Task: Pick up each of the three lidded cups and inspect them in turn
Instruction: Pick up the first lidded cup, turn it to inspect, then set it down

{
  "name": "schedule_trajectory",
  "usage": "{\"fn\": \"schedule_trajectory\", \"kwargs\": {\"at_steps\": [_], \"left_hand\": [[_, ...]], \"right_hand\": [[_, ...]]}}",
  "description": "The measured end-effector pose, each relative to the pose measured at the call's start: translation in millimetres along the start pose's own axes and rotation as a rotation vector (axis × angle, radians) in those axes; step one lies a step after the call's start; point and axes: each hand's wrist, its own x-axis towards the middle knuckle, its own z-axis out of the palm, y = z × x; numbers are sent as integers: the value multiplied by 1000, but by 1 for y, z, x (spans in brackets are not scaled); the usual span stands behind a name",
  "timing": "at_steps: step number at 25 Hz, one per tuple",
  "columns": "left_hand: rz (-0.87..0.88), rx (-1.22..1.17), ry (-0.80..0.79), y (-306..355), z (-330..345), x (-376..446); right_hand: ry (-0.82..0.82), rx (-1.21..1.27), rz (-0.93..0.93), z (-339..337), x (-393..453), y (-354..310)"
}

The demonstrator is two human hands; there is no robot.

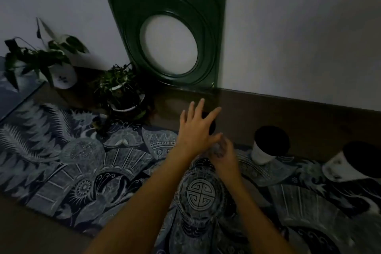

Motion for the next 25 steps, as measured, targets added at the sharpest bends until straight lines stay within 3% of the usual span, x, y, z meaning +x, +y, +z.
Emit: {"fn": "schedule_trajectory", "kwargs": {"at_steps": [3,6,11,17,21,25], "left_hand": [[-7,84,-55,-4,11,9],[-19,84,-35,-11,16,11],[-84,-24,-10,-24,13,3],[-195,-515,-35,-16,-20,-46],[-257,-981,-63,9,-74,-97],[-256,-1226,13,46,-118,-165]], "right_hand": [[-82,0,-32,17,26,10],[16,-186,-39,35,42,13],[-64,-132,-29,47,50,18],[-175,-167,-161,-11,-13,-1],[-90,-449,-335,-57,-94,-64],[-14,-756,-490,-79,-190,-115]]}}
